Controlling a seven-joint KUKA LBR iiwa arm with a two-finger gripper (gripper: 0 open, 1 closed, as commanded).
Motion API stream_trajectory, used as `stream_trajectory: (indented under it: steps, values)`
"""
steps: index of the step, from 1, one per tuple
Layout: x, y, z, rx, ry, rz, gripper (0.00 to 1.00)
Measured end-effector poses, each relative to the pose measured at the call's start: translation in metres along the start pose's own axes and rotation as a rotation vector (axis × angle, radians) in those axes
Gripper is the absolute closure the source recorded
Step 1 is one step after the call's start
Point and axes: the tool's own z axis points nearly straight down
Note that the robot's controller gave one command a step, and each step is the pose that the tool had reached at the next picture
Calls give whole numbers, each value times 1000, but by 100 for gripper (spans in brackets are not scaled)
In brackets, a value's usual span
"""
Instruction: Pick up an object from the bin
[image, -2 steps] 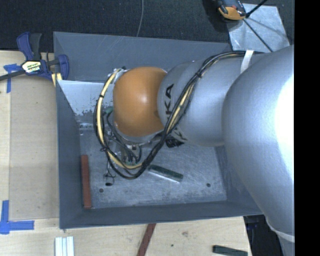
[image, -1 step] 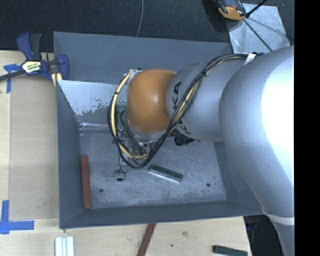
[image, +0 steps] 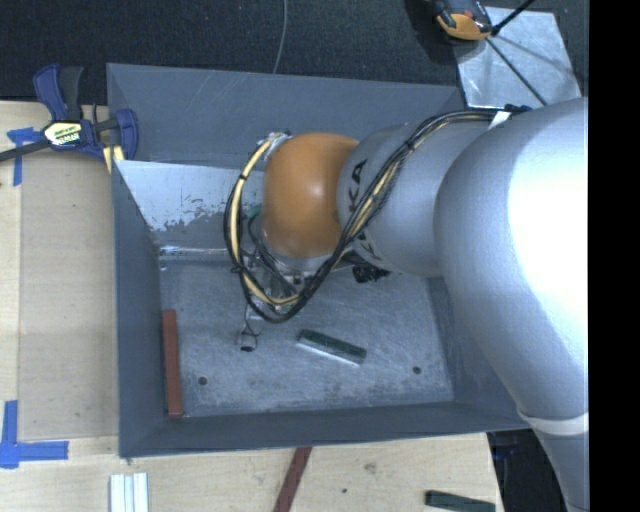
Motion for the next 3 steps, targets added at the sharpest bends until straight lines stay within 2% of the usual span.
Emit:
stream_trajectory:
  steps: [1,2,3]
  values:
    - [6,-49,-9,1,4,-60,0]
    - [3,-81,-12,3,4,-69,0]
    - [1,-102,-11,1,4,-179,0]
